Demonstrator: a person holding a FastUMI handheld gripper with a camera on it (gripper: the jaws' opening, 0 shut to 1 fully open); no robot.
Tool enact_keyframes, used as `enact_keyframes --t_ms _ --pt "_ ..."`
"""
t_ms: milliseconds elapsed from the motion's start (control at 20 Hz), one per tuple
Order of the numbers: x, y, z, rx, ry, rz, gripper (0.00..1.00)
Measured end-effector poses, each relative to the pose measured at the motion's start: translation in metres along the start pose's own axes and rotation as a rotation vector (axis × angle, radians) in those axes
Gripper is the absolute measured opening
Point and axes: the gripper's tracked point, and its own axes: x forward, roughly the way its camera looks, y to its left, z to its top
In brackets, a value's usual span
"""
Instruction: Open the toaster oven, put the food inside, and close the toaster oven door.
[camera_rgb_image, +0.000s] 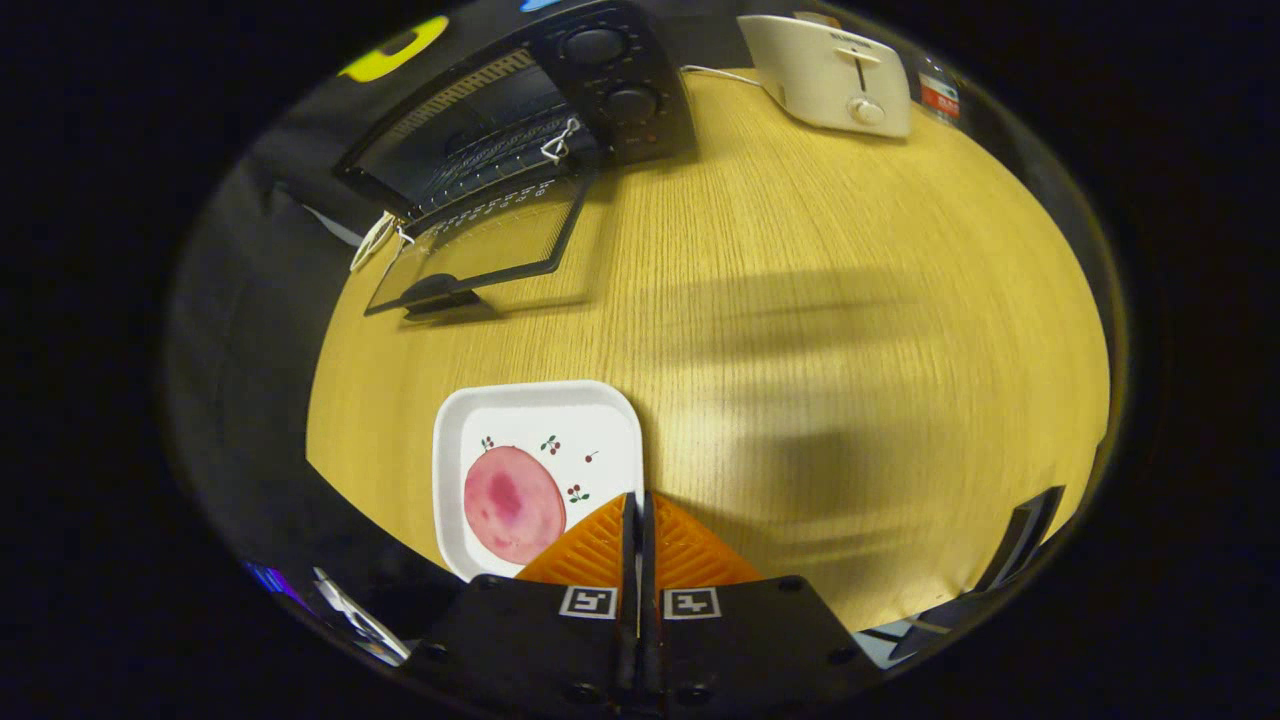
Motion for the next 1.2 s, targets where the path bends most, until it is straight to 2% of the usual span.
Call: enact_keyframes --t_ms 200,650,1000,1200 --pt "-0.001 0.003 -0.003 0.089 0.017 0.078 0.03" --pt "-0.018 0.04 0.002 0.13 -0.018 0.26 0.03" --pt "-0.037 0.099 0.013 0.28 -0.14 0.365 0.03" --pt "-0.038 0.129 0.025 0.371 -0.234 0.379 0.03"
